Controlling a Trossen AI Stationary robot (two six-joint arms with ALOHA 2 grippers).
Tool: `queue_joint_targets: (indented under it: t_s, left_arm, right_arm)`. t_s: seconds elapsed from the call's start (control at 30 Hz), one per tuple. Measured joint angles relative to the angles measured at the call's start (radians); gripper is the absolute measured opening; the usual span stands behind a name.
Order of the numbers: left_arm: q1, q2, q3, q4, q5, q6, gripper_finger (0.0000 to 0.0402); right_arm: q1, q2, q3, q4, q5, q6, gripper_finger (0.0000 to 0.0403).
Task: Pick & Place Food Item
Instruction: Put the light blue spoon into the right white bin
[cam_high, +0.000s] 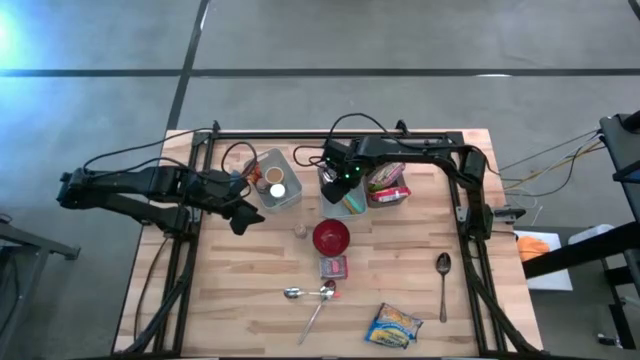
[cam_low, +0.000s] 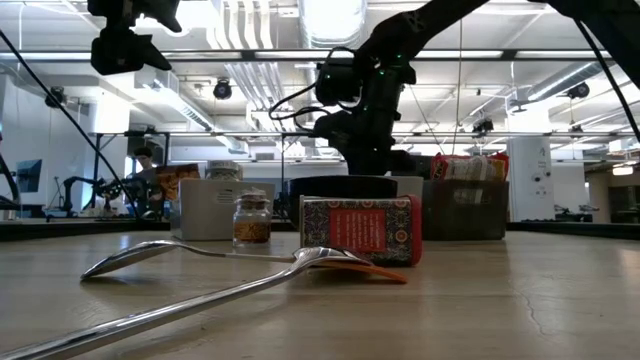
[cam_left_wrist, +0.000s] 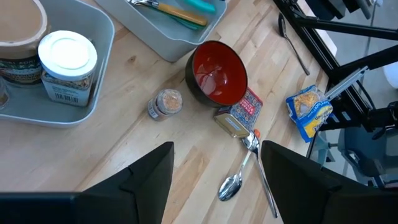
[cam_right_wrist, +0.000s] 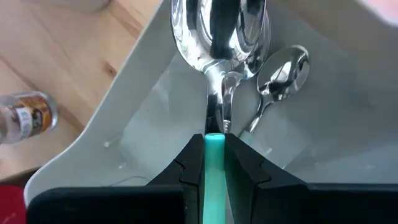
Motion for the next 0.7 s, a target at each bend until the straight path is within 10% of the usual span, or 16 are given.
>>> queue_joint_targets:
  t_s: [0.7]
  left_arm:
    - [0.000,0.000,0.000,0.001,0.000,0.001,0.0246]
  right_arm:
    - [0.001,-0.002,-0.086,0.077,0.004,0.016,0.0064]
